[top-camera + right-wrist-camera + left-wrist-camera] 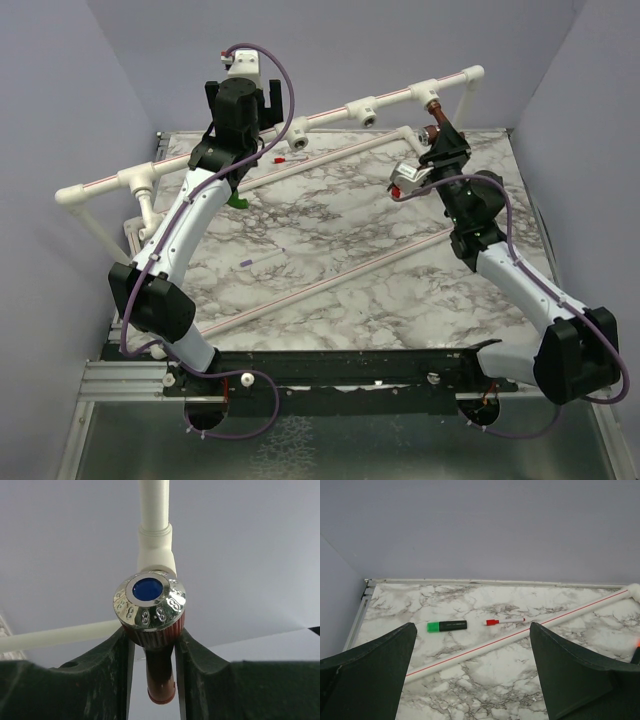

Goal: Install the water faucets

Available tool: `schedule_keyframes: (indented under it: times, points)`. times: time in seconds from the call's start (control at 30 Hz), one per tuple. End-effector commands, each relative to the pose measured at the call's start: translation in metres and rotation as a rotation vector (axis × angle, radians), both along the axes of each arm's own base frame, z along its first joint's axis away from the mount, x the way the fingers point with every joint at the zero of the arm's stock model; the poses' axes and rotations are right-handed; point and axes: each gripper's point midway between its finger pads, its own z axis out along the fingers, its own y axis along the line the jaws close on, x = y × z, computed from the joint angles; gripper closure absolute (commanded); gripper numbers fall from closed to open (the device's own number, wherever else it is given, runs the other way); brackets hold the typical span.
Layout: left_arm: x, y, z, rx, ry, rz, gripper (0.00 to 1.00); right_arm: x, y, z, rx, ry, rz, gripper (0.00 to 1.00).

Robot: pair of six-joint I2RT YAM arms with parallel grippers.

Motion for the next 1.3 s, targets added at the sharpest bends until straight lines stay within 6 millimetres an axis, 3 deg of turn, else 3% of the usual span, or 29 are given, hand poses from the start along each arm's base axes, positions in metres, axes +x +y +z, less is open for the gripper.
schedule_keyframes:
  times: [0.0,0.07,0.33,0.57,0.7,0.93,1.27]
  points:
    - [-0.011,-0.005,-0.029,0.055,0.098,-0.029,0.04,-0.007,0.0,0.016,0.166,0.016,0.044,0.92]
    - [-0.012,-0.005,-0.029,0.055,0.097,-0.03,0.04,-0.008,0.0,0.02,0.239,0.03,0.062,0.99]
    - [-0.012,-0.005,-0.027,0.052,0.093,-0.031,0.04,-0.016,0.008,0.025,0.551,0.107,0.184,0.99]
    - [-0.013,-0.005,-0.027,0.055,0.092,-0.032,0.04,-0.016,0.012,0.028,0.959,0.2,0.268,0.99]
    - [-0.013,-0.006,-0.027,0.055,0.093,-0.034,0.04,-0.014,0.019,0.023,1.169,0.27,0.326,1.0]
    - [-0.013,-0.005,-0.027,0.059,0.093,-0.032,0.04,-0.003,0.015,0.008,1.516,0.339,0.299,1.0]
    - [-0.011,-0.007,-0.03,0.062,0.099,-0.036,0.04,-0.004,0.016,-0.01,1.965,0.434,0.308,0.99]
